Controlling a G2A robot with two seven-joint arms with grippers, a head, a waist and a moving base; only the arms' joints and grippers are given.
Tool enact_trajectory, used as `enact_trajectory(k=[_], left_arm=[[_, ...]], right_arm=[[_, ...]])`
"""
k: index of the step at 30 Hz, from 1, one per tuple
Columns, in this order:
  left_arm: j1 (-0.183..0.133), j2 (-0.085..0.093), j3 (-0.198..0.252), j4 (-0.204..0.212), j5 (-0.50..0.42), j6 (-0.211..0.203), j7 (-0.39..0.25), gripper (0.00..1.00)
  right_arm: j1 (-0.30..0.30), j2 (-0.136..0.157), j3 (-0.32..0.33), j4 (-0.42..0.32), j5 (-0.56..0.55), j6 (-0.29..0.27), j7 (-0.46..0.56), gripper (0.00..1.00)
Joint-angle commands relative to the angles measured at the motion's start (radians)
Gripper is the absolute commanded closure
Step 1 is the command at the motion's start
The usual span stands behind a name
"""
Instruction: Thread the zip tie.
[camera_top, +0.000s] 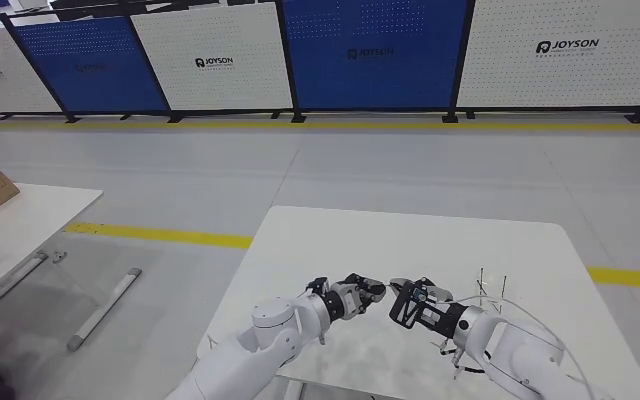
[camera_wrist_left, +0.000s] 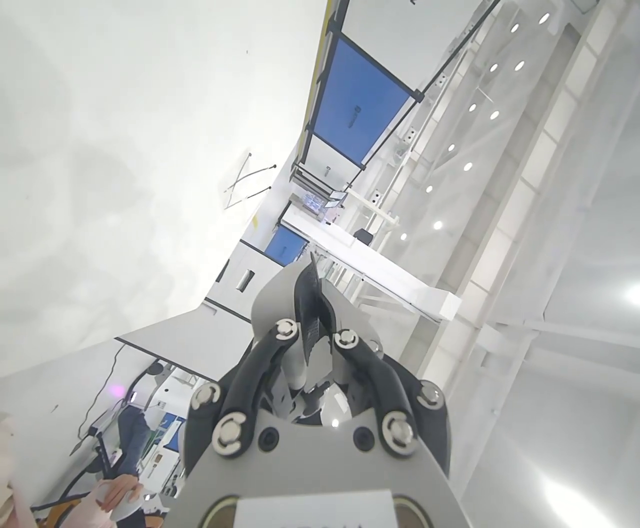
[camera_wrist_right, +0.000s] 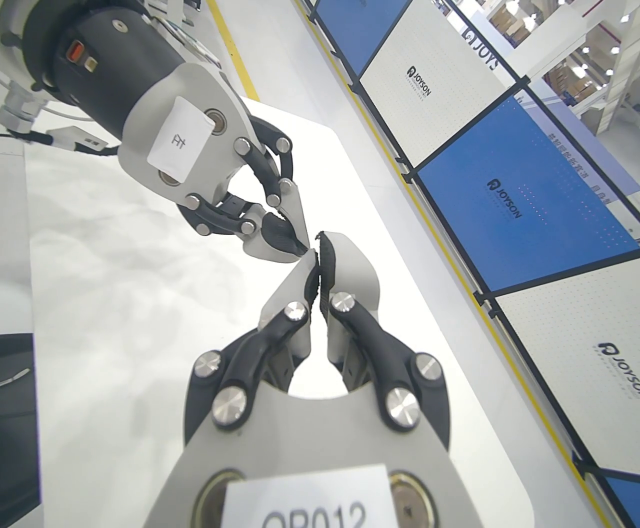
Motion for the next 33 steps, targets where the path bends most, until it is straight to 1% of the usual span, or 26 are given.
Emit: enact_trajectory(k=[1, 2, 3, 4, 5, 6, 9, 12, 14, 25, 26, 27, 31, 33], left_arm=[[0.005, 0.0, -0.002, -0.003, 0.007, -0.001, -0.001, 1.0], [0.007, -0.001, -0.003, -0.006, 0.008, -0.001, -0.001, 1.0], [0.01, -0.001, -0.005, -0.009, 0.014, -0.002, -0.001, 0.93], [0.013, 0.0, -0.005, -0.012, 0.022, -0.003, -0.001, 0.95], [0.016, -0.001, -0.007, -0.014, 0.024, -0.007, -0.001, 0.89], [0.02, -0.001, -0.008, -0.016, 0.028, -0.01, -0.001, 0.78], [0.028, -0.001, -0.013, -0.02, 0.037, -0.013, 0.0, 0.82], [0.032, -0.002, -0.017, -0.021, 0.039, -0.016, -0.002, 0.9], [0.035, -0.003, -0.018, -0.02, 0.042, -0.016, -0.004, 1.0], [0.047, -0.008, -0.019, -0.029, 0.061, -0.021, -0.006, 1.0], [0.048, -0.009, -0.019, -0.029, 0.064, -0.022, -0.005, 1.0], [0.049, -0.009, -0.019, -0.03, 0.068, -0.023, -0.004, 1.0], [0.054, -0.012, -0.019, -0.032, 0.078, -0.028, 0.0, 1.0], [0.056, -0.013, -0.02, -0.031, 0.084, -0.031, 0.007, 1.0]], right_arm=[[0.0, 0.0, 0.0, 0.0, 0.0, 0.0, 0.0, 1.0], [0.0, 0.0, 0.0, 0.0, 0.0, 0.0, 0.0, 1.0], [0.0, 0.0, 0.0, 0.0, 0.0, 0.0, 0.0, 1.0], [0.0, 0.0, 0.0, 0.0, 0.0, 0.0, 0.0, 1.0], [0.0, 0.0, 0.0, 0.0, 0.0, 0.0, 0.0, 1.0], [0.0, 0.0, 0.0, 0.0, 0.0, 0.0, 0.0, 1.0], [0.0, 0.0, 0.0, 0.0, 0.0, 0.0, 0.0, 1.0], [0.0, 0.0, 0.0, 0.0, 0.0, 0.0, 0.0, 1.0], [0.0, 0.0, 0.0, 0.0, 0.0, 0.0, 0.0, 1.0], [0.0, 0.0, 0.0, 0.0, 0.0, 0.0, 0.0, 1.0], [-0.006, -0.001, 0.001, 0.002, 0.002, 0.001, -0.003, 0.46], [-0.01, -0.002, 0.003, 0.004, 0.004, 0.0, -0.002, 0.0], [-0.02, -0.004, 0.013, 0.006, 0.041, 0.0, 0.0, 0.0], [-0.027, -0.002, 0.037, 0.017, 0.075, 0.0, -0.001, 0.0]])
